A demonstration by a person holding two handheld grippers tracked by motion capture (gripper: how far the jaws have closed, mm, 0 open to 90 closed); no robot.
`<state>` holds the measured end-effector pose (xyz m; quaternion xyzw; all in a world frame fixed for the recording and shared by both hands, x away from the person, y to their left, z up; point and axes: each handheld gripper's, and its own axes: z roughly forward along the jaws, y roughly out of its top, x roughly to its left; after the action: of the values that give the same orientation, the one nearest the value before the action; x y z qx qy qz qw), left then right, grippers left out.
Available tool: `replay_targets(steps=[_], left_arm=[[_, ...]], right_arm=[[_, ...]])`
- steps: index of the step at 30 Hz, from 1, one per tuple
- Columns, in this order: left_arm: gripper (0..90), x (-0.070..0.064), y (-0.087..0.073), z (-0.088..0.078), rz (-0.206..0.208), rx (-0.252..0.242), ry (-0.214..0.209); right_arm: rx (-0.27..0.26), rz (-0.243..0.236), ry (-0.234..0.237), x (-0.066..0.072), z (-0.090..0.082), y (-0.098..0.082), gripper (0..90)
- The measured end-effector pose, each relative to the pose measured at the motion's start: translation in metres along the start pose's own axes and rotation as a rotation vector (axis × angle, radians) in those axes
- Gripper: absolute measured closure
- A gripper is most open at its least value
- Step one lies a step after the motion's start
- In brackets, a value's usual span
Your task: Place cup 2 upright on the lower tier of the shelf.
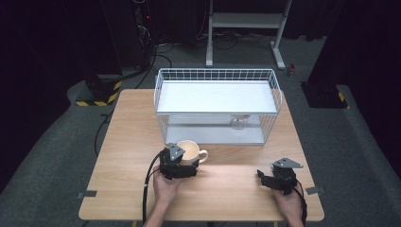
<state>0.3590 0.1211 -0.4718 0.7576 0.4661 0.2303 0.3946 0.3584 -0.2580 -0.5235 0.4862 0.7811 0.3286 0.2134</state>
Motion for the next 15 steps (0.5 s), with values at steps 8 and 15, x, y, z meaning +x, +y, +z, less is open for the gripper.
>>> replay_targets(steps=[8, 15], left_arm=[[8.8, 0.004, 0.011, 0.004, 0.007, -0.003, 0.014], [8.8, 0.012, 0.017, 0.011, -0.028, -0.009, 0.02]], right_arm=[[0.0, 0.0, 0.0, 0.0, 0.0, 0.0, 25.7], [-0.001, -0.003, 0.0, 0.0, 0.0, 0.0, 25.6]])
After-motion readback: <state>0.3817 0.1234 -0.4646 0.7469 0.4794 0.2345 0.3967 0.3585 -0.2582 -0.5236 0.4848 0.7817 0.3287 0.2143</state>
